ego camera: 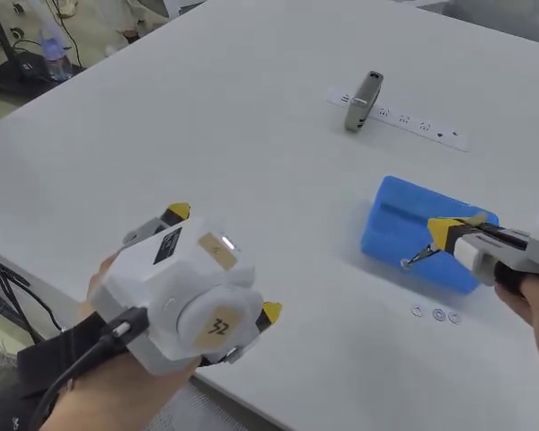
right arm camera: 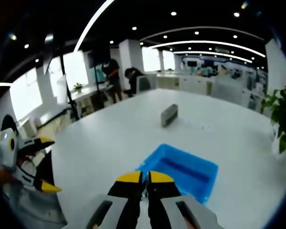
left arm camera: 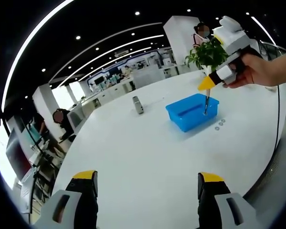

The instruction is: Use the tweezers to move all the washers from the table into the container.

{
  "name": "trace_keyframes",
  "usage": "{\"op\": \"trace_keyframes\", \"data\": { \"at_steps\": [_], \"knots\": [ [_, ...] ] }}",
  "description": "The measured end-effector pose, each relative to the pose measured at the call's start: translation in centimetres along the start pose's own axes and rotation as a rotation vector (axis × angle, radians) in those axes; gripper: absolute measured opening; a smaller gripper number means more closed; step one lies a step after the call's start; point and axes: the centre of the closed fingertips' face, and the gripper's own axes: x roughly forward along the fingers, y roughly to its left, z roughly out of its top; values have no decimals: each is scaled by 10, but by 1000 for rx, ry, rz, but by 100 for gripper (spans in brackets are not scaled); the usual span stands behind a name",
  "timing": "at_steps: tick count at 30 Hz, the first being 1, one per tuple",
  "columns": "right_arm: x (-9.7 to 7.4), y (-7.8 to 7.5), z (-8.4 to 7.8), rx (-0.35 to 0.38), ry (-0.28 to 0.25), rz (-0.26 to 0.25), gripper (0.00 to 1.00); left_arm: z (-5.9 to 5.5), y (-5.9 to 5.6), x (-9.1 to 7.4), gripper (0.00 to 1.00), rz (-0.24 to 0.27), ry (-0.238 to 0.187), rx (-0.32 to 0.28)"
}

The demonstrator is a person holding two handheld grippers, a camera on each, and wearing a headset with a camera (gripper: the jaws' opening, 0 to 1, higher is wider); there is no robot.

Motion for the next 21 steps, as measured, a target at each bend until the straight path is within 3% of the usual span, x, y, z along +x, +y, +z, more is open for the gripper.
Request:
{"op": "trace_keyframes", "data": {
  "at_steps": [10,21],
  "knots": [
    [7,-1,10,-13,-17,0,0,0,0,0,88,1,0,0],
    [22,-17,24,6,-45,-22,0,-1,-1,0,88,0,8,5]
  ]
}}
